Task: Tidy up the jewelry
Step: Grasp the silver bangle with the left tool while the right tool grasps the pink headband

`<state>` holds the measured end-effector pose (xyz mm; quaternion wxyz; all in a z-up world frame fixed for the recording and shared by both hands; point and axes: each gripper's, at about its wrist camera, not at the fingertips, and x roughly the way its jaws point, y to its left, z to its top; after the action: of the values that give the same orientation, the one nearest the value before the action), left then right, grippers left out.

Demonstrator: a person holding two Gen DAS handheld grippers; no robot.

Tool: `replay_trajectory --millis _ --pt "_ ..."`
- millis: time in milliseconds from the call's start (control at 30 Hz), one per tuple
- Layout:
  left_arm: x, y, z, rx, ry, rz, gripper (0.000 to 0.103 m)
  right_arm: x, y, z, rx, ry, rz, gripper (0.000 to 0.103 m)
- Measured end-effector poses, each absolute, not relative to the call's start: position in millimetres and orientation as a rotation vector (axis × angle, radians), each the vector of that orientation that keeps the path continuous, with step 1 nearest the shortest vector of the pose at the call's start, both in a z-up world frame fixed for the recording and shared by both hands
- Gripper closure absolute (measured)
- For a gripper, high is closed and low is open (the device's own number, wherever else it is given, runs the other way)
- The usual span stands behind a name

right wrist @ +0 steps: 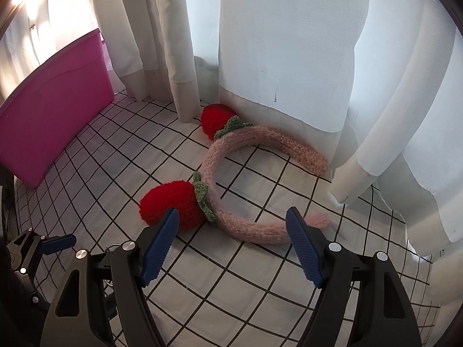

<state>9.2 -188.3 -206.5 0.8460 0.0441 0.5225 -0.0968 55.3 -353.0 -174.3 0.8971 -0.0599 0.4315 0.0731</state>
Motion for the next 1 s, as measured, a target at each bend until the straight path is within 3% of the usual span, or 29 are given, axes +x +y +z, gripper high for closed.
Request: replay_trajectory --millis 533,800,1000 --pt "14 -189 -219 0.099 1.075 -0.105 0.005 88 -325 -207 -0.403 0.974 0.352 0.030" --pt "17 -191 -221 0.076 1.066 -0.066 0.005 107 -321 -220 -0.355 1.005 0.385 0.022" --pt "18 -190 -221 0.080 1.052 -0.069 0.005 111 -322 -225 -0.308 1.066 0.459 0.022"
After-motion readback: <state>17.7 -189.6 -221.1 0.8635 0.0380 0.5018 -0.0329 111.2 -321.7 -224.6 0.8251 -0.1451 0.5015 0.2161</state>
